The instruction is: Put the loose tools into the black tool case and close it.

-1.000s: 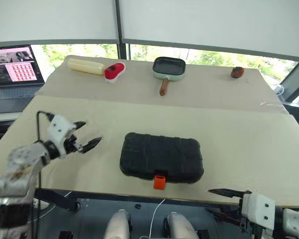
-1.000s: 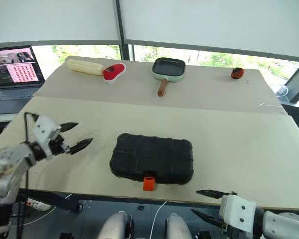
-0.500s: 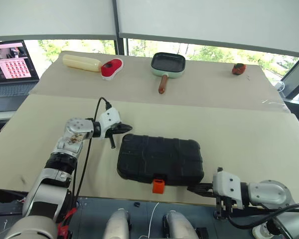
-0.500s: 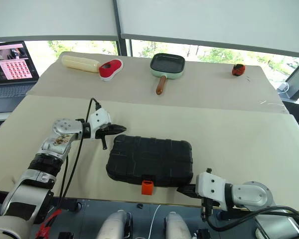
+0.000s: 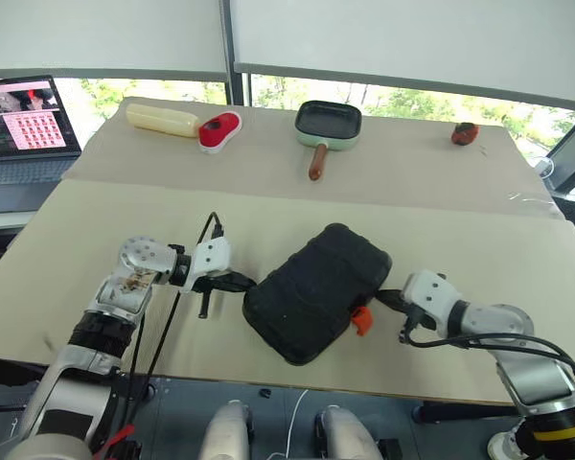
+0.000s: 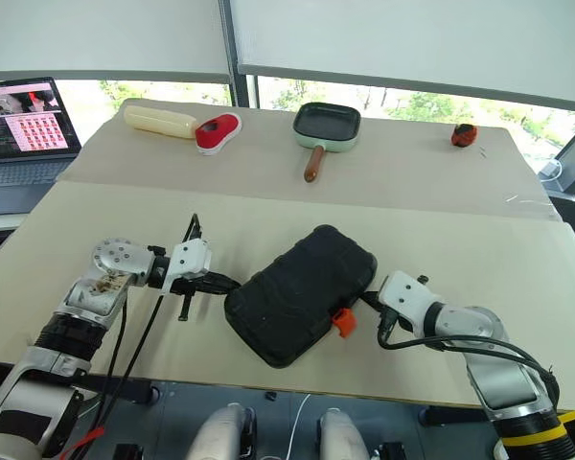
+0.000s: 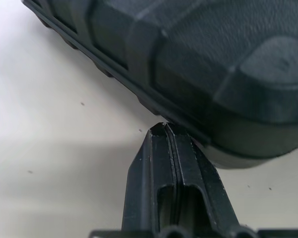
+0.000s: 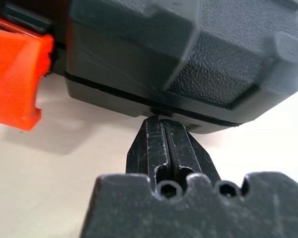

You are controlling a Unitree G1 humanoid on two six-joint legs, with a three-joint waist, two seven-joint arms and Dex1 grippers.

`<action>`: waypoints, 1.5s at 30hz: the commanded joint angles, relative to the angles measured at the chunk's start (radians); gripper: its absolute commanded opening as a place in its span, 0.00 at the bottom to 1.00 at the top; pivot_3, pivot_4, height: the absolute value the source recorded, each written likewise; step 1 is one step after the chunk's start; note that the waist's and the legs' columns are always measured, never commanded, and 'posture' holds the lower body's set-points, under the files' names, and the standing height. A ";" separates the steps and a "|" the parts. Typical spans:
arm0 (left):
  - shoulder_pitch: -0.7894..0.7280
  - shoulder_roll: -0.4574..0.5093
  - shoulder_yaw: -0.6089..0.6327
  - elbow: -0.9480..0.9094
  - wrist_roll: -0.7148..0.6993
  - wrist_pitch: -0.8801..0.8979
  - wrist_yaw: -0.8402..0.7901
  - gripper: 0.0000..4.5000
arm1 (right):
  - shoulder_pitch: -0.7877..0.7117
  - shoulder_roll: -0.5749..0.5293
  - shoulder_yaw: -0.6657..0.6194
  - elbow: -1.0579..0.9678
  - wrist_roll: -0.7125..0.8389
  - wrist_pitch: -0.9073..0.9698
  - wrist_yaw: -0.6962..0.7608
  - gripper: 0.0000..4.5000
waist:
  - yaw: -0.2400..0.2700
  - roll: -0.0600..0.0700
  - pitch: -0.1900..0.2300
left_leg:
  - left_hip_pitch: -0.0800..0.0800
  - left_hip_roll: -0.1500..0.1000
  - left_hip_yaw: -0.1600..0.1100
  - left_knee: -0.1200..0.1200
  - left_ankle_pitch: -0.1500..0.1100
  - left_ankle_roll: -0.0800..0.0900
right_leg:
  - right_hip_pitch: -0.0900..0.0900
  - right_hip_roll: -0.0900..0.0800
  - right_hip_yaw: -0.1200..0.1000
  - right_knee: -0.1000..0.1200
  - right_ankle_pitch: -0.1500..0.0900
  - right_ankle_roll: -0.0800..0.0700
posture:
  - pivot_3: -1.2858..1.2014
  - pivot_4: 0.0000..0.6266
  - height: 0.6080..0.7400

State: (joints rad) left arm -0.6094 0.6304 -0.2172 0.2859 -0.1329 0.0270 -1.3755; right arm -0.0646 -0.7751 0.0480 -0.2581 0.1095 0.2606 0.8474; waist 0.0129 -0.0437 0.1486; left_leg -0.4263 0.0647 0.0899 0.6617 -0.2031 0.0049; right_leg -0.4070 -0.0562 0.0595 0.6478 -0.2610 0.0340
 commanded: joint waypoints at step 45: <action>-0.093 -0.153 -0.213 -0.011 0.119 -0.215 0.013 0.01 | -0.018 0.079 -0.078 -0.399 0.213 0.338 -0.045 0.00 | -0.014 0.004 -0.003 | 0.003 0.000 -0.002 0.002 0.000 0.001 | 0.003 0.001 0.001 0.000 0.000 0.001 | 0.52 0.24 1.00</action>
State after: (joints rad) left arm -0.7209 0.4825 -0.3823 0.2403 -0.0578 -0.1765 -1.3595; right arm -0.0677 -0.7012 0.0047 -0.5785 0.2763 0.6104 0.8082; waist -0.0015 -0.0395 0.1454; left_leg -0.4229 0.0650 0.0878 0.6632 -0.2034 0.0055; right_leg -0.4037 -0.0546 0.0606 0.6480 -0.2607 0.0348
